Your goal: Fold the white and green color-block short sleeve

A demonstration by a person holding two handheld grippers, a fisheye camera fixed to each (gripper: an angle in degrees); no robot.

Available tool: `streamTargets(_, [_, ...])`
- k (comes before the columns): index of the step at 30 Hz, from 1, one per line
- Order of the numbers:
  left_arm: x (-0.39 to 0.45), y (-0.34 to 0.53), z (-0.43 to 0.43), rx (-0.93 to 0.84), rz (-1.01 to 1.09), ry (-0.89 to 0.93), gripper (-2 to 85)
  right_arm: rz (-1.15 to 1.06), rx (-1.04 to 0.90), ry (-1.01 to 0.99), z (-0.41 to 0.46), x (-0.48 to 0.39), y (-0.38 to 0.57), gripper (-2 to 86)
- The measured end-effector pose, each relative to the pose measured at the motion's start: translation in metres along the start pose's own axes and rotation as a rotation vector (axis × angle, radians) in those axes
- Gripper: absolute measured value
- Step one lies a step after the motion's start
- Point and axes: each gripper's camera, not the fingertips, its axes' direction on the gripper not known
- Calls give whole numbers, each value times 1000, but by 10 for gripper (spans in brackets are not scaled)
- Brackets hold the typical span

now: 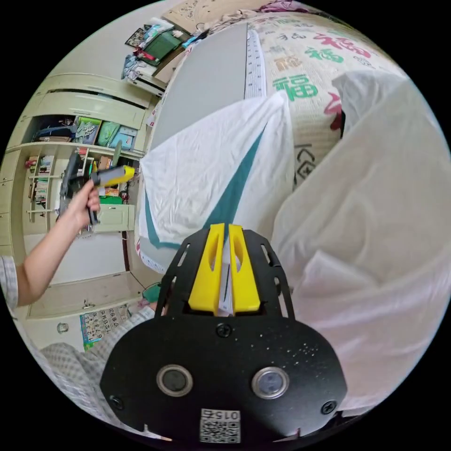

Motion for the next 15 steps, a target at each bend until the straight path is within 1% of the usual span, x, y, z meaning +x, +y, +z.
streamTargets(3, [-73,16,19,1,-161,48,67,54,22,-28,11,17,-40,62])
streamTargets(7, [-118,25,51,1,-221,179,71,109,-71,-45,39,28,-70,81])
streamTargets(9, [-128,31,76,-49,-183,246,73,83,-94,-54,48,20,-68,84])
streamTargets(11, [-126,43,92,-86,-117,256,71,35,-115,-36,56,6,-55,81])
streamTargets(13, [-121,61,102,-102,-44,245,65,-55,-144,3,67,-14,-36,74])
streamTargets(15, [-111,86,117,-138,53,231,64,-233,-244,34,90,-49,-7,62])
